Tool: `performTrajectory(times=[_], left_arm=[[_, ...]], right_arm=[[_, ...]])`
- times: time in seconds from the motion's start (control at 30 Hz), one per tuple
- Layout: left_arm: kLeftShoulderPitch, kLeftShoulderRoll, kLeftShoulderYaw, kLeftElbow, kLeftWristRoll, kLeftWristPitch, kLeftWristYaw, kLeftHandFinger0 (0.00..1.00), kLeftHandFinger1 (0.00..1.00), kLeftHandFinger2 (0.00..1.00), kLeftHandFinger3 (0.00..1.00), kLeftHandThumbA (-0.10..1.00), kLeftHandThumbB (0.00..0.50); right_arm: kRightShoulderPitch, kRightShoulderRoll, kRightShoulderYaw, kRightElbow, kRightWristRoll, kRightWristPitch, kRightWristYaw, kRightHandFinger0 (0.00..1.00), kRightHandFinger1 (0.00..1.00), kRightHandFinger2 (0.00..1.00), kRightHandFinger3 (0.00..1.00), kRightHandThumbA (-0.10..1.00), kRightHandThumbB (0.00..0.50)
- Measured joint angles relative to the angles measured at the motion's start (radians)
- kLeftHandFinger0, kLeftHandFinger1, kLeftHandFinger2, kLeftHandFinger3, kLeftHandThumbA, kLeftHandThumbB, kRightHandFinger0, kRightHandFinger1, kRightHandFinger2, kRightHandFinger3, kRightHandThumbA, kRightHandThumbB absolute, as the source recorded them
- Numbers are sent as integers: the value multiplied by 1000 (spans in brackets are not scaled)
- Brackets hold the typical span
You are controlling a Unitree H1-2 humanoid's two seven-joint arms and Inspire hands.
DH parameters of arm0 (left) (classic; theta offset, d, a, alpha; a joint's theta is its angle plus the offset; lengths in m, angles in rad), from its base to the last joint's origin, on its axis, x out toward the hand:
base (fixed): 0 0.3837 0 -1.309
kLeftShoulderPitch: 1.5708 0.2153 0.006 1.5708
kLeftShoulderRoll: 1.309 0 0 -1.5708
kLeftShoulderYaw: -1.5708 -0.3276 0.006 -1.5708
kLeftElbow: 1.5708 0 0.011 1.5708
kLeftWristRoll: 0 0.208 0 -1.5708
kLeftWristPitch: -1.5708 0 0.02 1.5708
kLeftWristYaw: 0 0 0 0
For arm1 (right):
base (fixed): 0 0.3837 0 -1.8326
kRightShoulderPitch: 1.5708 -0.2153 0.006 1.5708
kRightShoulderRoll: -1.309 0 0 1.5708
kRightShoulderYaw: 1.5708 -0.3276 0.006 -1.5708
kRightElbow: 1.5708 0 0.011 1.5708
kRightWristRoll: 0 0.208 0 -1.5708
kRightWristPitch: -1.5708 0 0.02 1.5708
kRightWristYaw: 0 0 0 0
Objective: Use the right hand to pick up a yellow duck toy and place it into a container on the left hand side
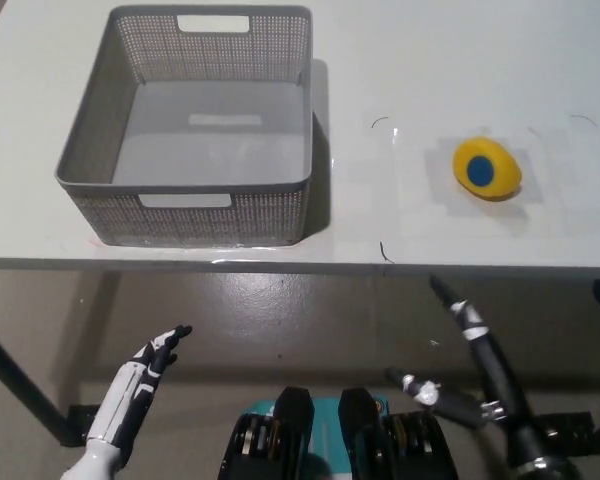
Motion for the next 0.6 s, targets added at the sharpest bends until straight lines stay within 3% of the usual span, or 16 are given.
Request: performTrajectory(times=[0.07, 0.17, 0.37, 0.47, 0.57, 0.6], left_arm=[[1, 7, -2, -1, -1, -2, -10, 1000, 1000, 1000, 1000, 1000, 306], [4, 14, -3, -6, -3, -12, -22, 1000, 1000, 1000, 1000, 1000, 304], [6, 15, -6, -27, -3, -20, -36, 1000, 1000, 1000, 1000, 1000, 304], [6, 15, -6, -27, -2, -21, -38, 1000, 1000, 1000, 1000, 1000, 306], [8, 15, -6, -28, -2, -22, -39, 1000, 1000, 1000, 1000, 1000, 302], [10, 15, -6, -27, -2, -23, -39, 1000, 1000, 1000, 1000, 1000, 304]], right_arm=[[3, -21, -34, -88, -20, 3, -5, 1000, 1000, 1000, 1000, 837, 299], [-16, -48, -81, -188, -50, 21, -8, 1000, 1000, 1000, 1000, 832, 312], [-143, -89, -135, -230, -96, 70, -7, 1000, 1000, 1000, 1000, 822, 268], [-225, -112, -143, -213, -118, 102, -3, 1000, 1000, 1000, 1000, 807, 287], [-338, -154, -144, -146, -145, 167, 14, 1000, 1000, 1000, 1000, 736, 289], [-379, -172, -143, -108, -152, 184, 17, 1000, 1000, 1000, 1000, 668, 294]])
